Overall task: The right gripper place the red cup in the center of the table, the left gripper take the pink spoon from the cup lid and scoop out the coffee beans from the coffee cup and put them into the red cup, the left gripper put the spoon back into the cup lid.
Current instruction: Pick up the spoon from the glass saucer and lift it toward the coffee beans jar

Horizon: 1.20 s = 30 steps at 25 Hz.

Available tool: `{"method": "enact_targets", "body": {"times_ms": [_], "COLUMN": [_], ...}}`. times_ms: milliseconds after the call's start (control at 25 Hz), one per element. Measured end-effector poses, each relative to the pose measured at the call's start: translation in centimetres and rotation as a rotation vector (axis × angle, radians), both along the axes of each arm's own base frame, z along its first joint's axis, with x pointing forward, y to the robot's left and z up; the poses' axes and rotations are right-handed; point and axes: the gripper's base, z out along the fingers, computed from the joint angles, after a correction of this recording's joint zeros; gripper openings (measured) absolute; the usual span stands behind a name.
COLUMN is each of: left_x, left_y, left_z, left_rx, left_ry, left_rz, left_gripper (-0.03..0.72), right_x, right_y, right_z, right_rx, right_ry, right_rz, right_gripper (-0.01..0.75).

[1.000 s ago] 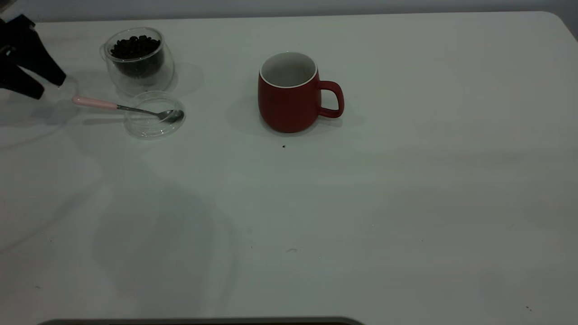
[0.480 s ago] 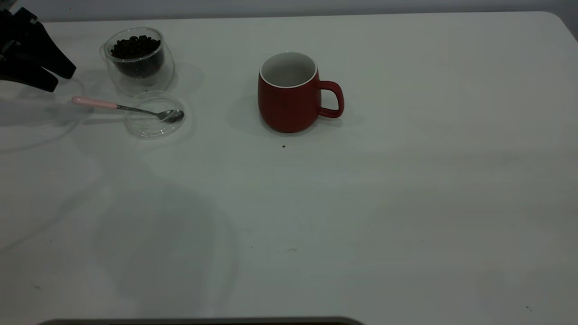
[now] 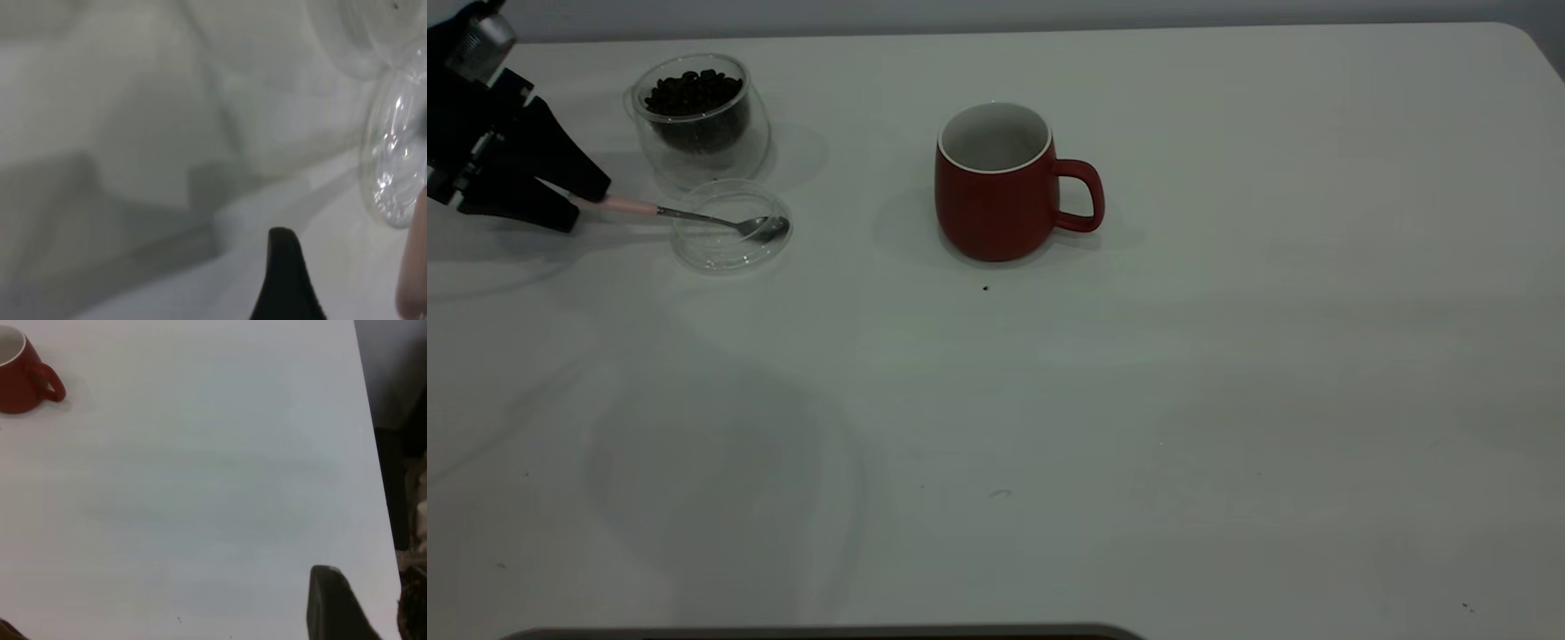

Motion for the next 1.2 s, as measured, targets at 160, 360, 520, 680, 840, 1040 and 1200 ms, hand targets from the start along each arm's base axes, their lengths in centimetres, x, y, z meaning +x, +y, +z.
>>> {"method": "enact_targets", "body": {"times_ms": [160, 360, 520, 680, 840, 1040, 1200], "left_x": [0.0, 0.1, 0.3, 0.2, 0.0, -0.1, -0.1], "left_y": [-0.5, -1.4, -1.7, -2.0, -2.1, -2.0, -2.0], "left_z": [-1.1, -1.5, -1.3, -1.1, -1.0, -1.1, -1.1], "left_rx": [-0.053, -0.078, -0.114, -0.149, -0.164, -0.158, -0.157], "left_ry": [0.01, -0.006, -0.023, -0.014, -0.004, 0.025, 0.032], "left_rz": [0.028, 0.006, 0.016, 0.01, -0.002, 0.007, 0.013], "left_gripper": [0.585, 0.585, 0.585, 0.585, 0.585, 0.585, 0.585], "right_x": [0.0, 0.0, 0.0, 0.0, 0.0, 0.0, 0.0], "right_y": [0.0, 0.0, 0.0, 0.0, 0.0, 0.0, 0.0], "right_z": [0.0, 0.0, 0.0, 0.0, 0.0, 0.0, 0.0], "right_rx": [0.0, 0.0, 0.0, 0.0, 0.0, 0.0, 0.0], "right_ry": [0.0, 0.0, 0.0, 0.0, 0.0, 0.0, 0.0], "right_rz": [0.0, 0.0, 0.0, 0.0, 0.0, 0.0, 0.0], "right_gripper": [0.248, 0.242, 0.239, 0.239, 0.239, 0.239, 0.239]}}
